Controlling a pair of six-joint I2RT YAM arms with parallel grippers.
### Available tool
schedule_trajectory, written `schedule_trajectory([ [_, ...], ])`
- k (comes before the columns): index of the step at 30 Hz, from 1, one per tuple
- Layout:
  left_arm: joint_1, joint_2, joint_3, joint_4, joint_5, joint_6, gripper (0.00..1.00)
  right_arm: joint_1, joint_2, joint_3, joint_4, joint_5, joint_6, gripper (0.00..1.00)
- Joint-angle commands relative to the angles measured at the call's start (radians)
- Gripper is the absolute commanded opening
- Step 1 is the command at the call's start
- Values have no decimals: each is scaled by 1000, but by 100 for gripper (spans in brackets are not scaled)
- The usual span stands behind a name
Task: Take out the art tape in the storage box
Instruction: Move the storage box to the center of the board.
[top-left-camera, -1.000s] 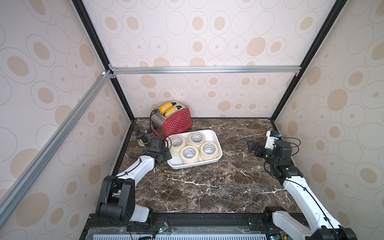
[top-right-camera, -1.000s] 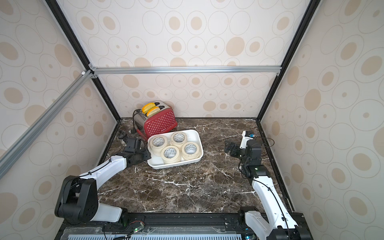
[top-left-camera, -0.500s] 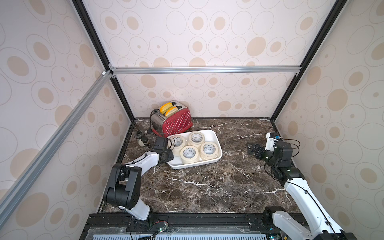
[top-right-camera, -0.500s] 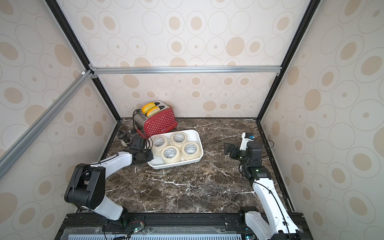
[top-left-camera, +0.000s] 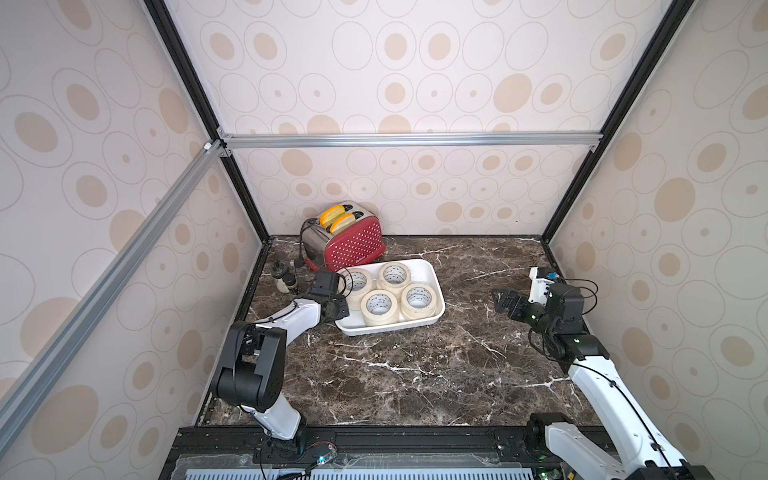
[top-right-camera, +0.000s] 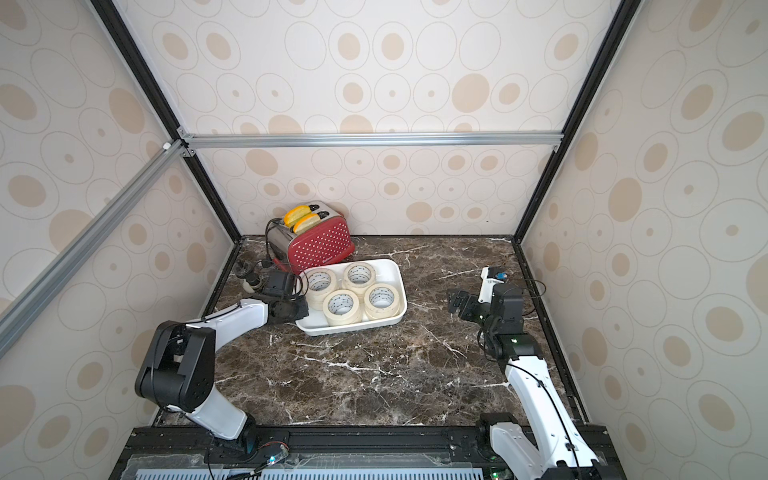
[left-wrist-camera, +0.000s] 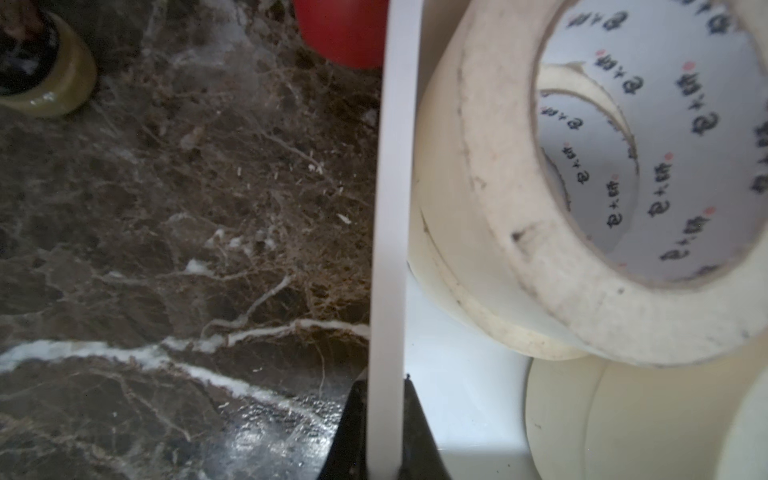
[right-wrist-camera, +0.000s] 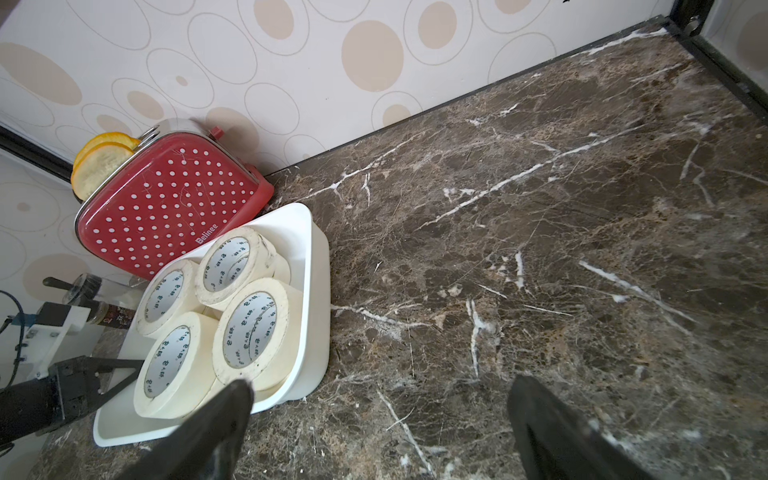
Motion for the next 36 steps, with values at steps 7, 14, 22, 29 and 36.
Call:
schedule_trajectory([
  [7,-145,138,195,56,-3,1,0,4,-6,15,-24,-16,-20,100],
  [14,-197,230,296,56,12,-11,0,3,1,9,-32,-21,-30,100],
  [22,-202,161,290,-8,-32,-4,24,3,24,34,-63,-51,-36,100],
  [29,-202,5,250,-78,-64,13,53,5,65,70,-108,-88,-44,100],
  [36,-224,-19,261,-90,116,-30,67,7,99,98,-158,-109,-71,100],
])
